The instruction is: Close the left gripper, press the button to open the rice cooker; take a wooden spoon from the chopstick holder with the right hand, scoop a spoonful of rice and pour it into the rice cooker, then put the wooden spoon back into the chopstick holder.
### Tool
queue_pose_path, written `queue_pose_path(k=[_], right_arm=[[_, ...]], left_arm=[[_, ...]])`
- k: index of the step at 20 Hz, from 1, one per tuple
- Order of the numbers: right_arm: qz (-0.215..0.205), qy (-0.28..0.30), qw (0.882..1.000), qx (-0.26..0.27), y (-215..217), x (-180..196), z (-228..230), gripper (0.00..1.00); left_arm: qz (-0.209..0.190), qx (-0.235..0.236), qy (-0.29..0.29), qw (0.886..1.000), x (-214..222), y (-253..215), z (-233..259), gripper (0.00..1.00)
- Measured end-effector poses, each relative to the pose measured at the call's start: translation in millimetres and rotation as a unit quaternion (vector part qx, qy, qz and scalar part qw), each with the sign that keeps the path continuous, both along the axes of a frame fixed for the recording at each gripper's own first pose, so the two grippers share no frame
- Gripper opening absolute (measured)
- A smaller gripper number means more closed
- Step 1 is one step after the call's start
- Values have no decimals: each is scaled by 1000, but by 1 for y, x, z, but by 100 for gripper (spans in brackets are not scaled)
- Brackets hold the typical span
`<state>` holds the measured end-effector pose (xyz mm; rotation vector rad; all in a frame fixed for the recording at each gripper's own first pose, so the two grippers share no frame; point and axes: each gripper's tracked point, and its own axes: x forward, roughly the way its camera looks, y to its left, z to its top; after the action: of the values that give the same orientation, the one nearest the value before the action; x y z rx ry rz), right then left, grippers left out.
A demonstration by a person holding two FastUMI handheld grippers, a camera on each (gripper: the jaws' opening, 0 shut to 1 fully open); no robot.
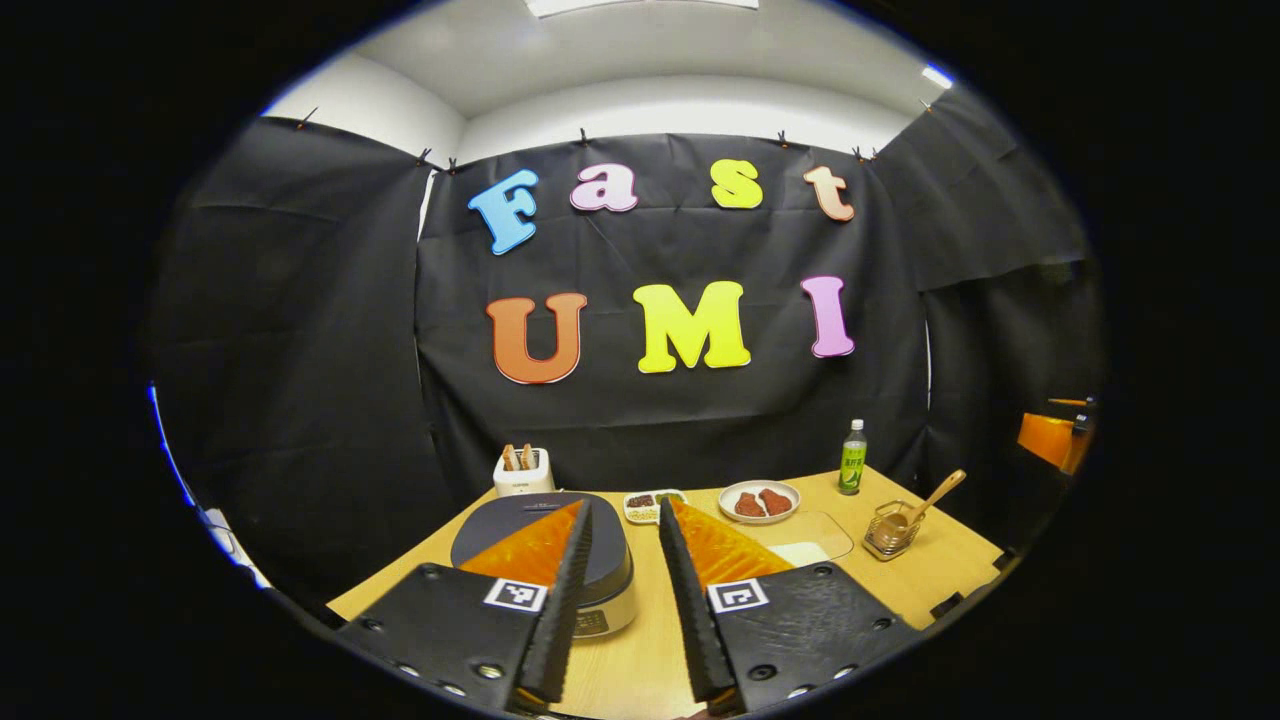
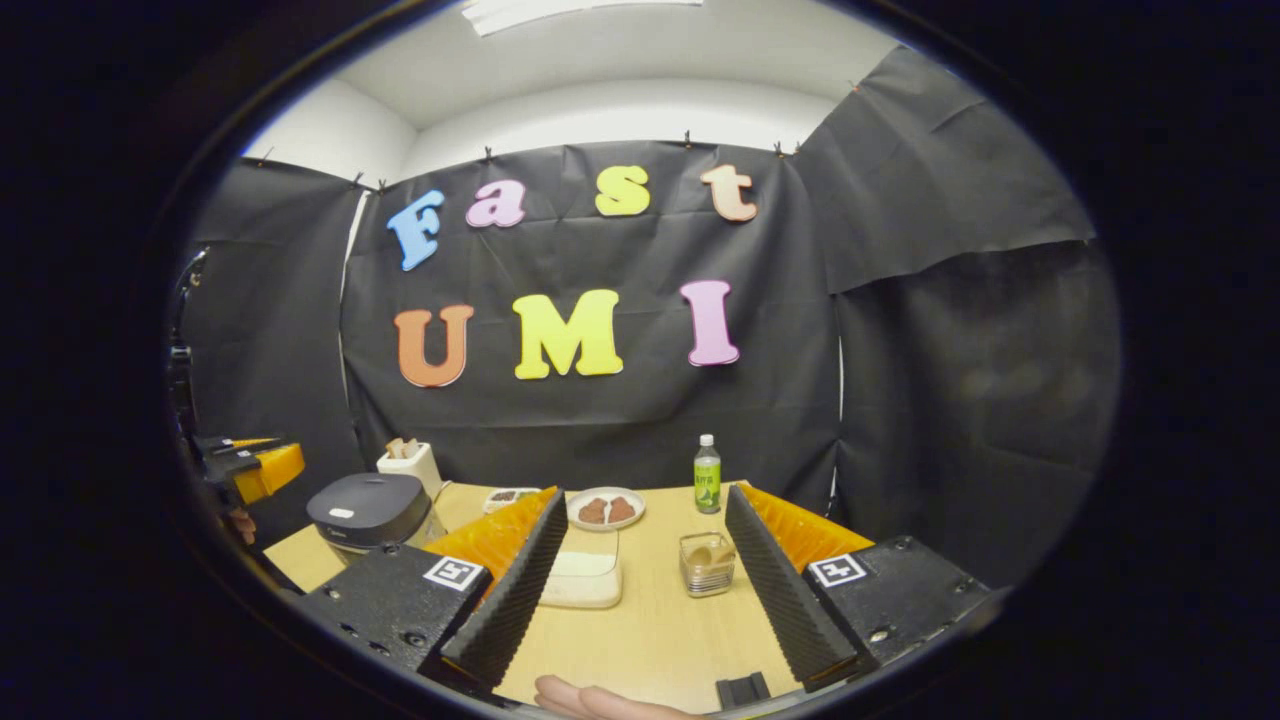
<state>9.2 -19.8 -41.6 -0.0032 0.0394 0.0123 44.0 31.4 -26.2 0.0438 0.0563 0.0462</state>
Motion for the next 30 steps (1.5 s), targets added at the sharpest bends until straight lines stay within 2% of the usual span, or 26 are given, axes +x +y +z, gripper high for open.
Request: queue_pose_path(k=[1, 2, 3, 4, 7, 8, 11, 15, 19, 30], right_arm=[[1, 0, 1000, -1, 0, 0, -2, 99], [2, 1, 1000, -3, 0, 1, -3, 99], [1, 1, 1000, -3, -1, 2, -5, 99], [2, 3, 1000, -4, -1, 3, -6, 99], [3, 9, 1000, -3, -3, 7, -14, 100], [3, 10, 1000, -2, -5, 9, -16, 99], [2, 13, 1000, -1, -10, 14, -23, 100], [-2, 27, 1000, 1, -21, 19, -38, 100], [-4, 33, 999, 3, -28, 21, -44, 100], [-5, 38, 999, 1, -23, 21, -52, 100]], left_arm=[[4, 7, 2, 1000, 4, 3, -1, 33], [5, 13, 5, 1000, 7, 5, -2, 16], [7, 14, 8, 1000, 12, 8, -3, 12], [7, 8, 17, 1000, 19, 8, -10, 0], [14, 5, 41, 999, 25, 22, -17, 2], [20, 2, 49, 999, 30, 27, -21, 0], [38, 3, 85, 996, 58, 42, -40, 0], [54, -24, 161, 985, 83, 64, -87, 0], [72, -56, 207, 974, 93, 84, -124, 0], [78, -71, 239, 965, 92, 94, -156, 0]])
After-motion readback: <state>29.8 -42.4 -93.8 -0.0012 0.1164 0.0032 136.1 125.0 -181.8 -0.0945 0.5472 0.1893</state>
